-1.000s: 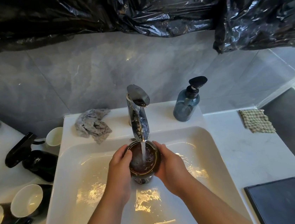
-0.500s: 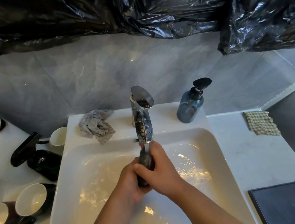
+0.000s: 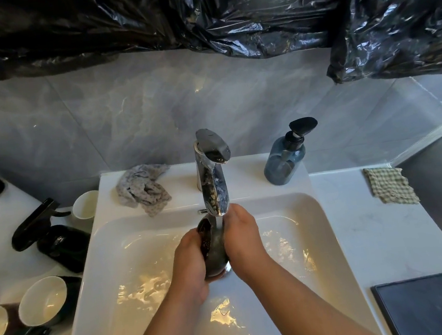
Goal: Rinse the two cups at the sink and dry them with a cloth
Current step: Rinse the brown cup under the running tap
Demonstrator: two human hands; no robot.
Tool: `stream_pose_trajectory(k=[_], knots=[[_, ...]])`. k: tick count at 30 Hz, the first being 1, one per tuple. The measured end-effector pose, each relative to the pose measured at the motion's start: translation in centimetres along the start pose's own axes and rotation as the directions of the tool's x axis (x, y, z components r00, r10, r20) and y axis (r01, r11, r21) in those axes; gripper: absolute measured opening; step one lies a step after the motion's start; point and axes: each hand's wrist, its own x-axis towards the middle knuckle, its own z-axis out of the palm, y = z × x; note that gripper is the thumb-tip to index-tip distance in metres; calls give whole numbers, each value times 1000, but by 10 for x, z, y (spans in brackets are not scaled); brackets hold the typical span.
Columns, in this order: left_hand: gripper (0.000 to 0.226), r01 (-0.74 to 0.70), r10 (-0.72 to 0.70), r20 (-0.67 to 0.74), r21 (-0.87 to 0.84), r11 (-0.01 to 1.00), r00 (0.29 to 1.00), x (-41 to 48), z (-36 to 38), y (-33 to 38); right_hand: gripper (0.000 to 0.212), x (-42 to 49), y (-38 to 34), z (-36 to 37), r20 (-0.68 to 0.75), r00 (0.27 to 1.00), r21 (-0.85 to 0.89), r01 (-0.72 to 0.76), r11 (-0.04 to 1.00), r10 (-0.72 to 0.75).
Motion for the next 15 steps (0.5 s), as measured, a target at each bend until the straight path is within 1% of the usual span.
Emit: stream_pose_trajectory(k=[2, 4, 7, 9, 10, 11, 12, 13, 15], knots=[[32, -50, 50, -59, -2, 999, 997, 3, -1, -2, 38, 0, 3, -3, -6, 998, 90, -63, 994, 64], [30, -125, 129, -129, 34, 992, 983, 3, -2, -3, 35, -2, 8, -6, 16, 993, 160, -115, 980, 114], [31, -260, 277, -195, 111, 959, 941, -4, -1, 0, 35, -6, 19, -8, 17, 995, 134, -104, 986, 103], [29, -322, 339, -190, 114, 940, 921, -11, 3, 4, 36, -5, 25, -9, 3, 991, 130, -130, 983, 130], [29, -343, 358, -177, 109, 933, 917, -15, 4, 4, 37, -3, 27, -10, 1, 986, 141, -167, 976, 168], [29, -363, 376, -163, 106, 926, 912, -18, 3, 4, 38, -1, 28, -12, 3, 973, 176, -227, 958, 231], [30, -381, 392, -148, 93, 920, 908, -19, 2, 2, 40, 1, 30, -15, 22, 950, 246, -307, 919, 312], [31, -399, 406, -133, 76, 914, 904, -20, 0, 1, 43, 3, 31, -17, 64, 921, 327, -383, 864, 384], [28, -444, 449, -94, 69, 893, 889, -22, -4, -4, 49, 6, 31, -22, 189, 868, 468, -491, 735, 460]])
